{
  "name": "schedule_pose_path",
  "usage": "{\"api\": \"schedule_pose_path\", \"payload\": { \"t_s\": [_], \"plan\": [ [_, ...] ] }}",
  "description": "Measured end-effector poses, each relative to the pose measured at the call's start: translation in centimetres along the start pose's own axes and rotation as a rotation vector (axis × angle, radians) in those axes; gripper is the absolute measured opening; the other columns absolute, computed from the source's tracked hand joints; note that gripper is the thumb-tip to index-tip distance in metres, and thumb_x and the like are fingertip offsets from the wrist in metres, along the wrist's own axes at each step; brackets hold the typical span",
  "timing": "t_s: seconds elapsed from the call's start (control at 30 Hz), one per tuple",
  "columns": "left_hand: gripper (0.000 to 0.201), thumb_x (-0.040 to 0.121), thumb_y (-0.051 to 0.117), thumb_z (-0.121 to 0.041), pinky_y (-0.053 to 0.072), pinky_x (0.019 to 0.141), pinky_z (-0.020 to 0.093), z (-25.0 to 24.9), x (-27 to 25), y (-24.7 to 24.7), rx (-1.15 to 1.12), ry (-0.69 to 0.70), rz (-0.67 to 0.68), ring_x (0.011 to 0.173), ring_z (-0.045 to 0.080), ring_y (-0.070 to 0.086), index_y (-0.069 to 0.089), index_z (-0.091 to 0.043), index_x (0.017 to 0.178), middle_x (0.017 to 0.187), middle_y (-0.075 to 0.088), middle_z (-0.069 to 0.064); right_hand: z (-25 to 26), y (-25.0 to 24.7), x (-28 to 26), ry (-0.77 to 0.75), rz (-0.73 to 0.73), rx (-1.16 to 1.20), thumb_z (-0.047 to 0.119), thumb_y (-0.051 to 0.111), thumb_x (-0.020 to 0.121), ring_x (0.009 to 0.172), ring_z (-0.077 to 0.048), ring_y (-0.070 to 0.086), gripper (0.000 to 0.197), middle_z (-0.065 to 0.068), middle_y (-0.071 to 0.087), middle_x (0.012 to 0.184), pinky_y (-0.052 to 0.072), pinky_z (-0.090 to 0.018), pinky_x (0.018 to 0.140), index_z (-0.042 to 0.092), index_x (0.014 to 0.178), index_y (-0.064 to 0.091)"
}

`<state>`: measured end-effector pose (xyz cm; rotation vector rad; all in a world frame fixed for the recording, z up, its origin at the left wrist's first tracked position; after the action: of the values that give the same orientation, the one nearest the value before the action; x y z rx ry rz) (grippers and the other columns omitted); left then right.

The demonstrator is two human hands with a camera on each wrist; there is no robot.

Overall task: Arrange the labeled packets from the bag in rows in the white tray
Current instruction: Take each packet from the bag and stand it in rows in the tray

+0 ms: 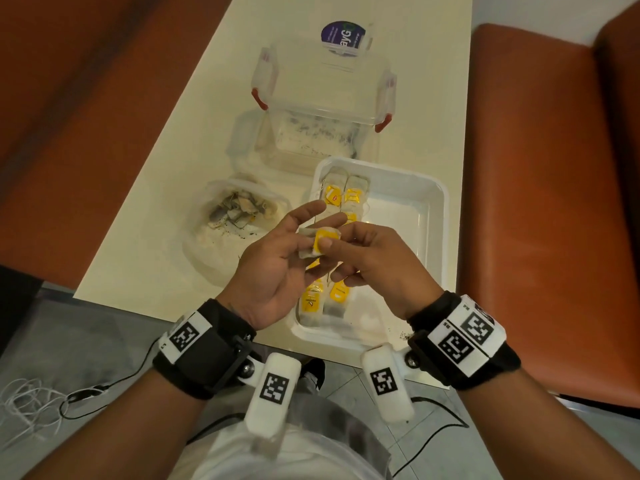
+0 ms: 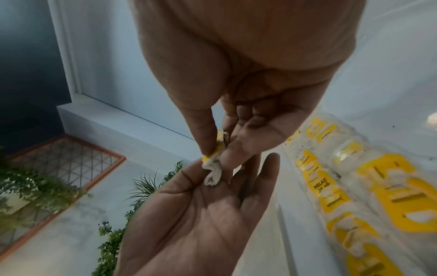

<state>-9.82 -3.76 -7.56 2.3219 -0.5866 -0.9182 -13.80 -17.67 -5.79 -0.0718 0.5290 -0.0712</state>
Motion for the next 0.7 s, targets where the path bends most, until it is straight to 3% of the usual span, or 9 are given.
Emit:
{"api": "schedule_pose_path", "payload": {
  "t_s": [0.07, 0.17, 0.27, 0.33, 0.53, 0.7],
  "plan": [
    [0.047, 0.082, 0.046, 0.003, 0.051, 0.096, 0.043, -0.1, 0.0, -0.4, 0.019, 0.011, -0.011, 0.106, 0.023, 0.069, 0.060, -0.020, 0.121, 0.123, 0.070, 0.008, -0.1, -0.7, 0.1, -0.012, -0.035, 0.010, 0.021, 0.073, 0.090, 0.062, -0.012, 0.065, 0.015, -0.005, 0.072, 0.076, 0.048, -0.024, 0.059, 0.007, 0.094, 0.069],
    [0.034, 0.090, 0.047, -0.003, 0.052, 0.083, 0.037, -0.2, -0.1, -1.0, 0.143, 0.018, -0.048, 0.091, 0.019, 0.069, 0.064, -0.020, 0.114, 0.109, 0.072, 0.004, 0.0, -1.4, 0.2, -0.022, -0.050, -0.018, 0.018, 0.075, 0.088, 0.060, -0.009, 0.062, 0.007, -0.005, 0.069, 0.076, 0.048, -0.022, 0.058, 0.014, 0.090, 0.070],
    [0.028, 0.086, 0.061, -0.024, 0.050, 0.079, 0.037, -0.5, -0.3, -1.2, 0.311, 0.021, -0.070, 0.090, 0.020, 0.066, 0.068, -0.021, 0.113, 0.099, 0.071, 0.006, 0.2, -2.0, 0.1, -0.076, -0.081, -0.069, 0.019, 0.076, 0.088, 0.061, -0.009, 0.060, 0.005, 0.001, 0.066, 0.074, 0.048, -0.023, 0.058, 0.016, 0.091, 0.072],
    [0.030, 0.089, 0.064, -0.028, 0.051, 0.084, 0.039, -0.6, -0.3, -1.1, 0.490, 0.034, -0.032, 0.095, 0.023, 0.066, 0.069, -0.021, 0.118, 0.107, 0.073, 0.012, 0.4, -2.2, 0.1, -0.109, -0.084, -0.107, 0.020, 0.076, 0.087, 0.062, -0.009, 0.060, 0.005, 0.004, 0.066, 0.071, 0.049, -0.023, 0.059, 0.018, 0.091, 0.073],
    [0.013, 0.088, 0.072, -0.022, 0.052, 0.082, 0.037, -0.1, -0.1, -0.5, 0.790, 0.042, 0.018, 0.091, 0.016, 0.067, 0.075, -0.017, 0.100, 0.102, 0.076, 0.010, 0.6, -2.9, 0.0, -0.157, -0.064, -0.177, 0.020, 0.080, 0.082, 0.062, -0.009, 0.066, 0.015, -0.002, 0.071, 0.071, 0.052, -0.026, 0.060, 0.012, 0.093, 0.072],
    [0.011, 0.088, 0.074, -0.019, 0.048, 0.057, 0.024, 0.6, -0.2, -0.6, 0.909, 0.037, 0.017, 0.075, 0.013, 0.070, 0.072, -0.015, 0.097, 0.091, 0.075, 0.010, 0.0, -3.3, -0.4, -0.121, 0.039, -0.296, 0.021, 0.079, 0.084, 0.074, -0.017, 0.073, 0.009, -0.003, 0.073, 0.079, 0.054, -0.025, 0.063, 0.017, 0.091, 0.074]
  ]
}}
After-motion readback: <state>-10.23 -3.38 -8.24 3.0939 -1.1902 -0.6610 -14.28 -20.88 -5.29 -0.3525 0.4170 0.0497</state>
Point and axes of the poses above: each hand's wrist, its own x-axis towards the middle knuckle, its own y-axis out of the palm, z = x × y, the point moved 3 cm from there along x, towards the middle knuckle
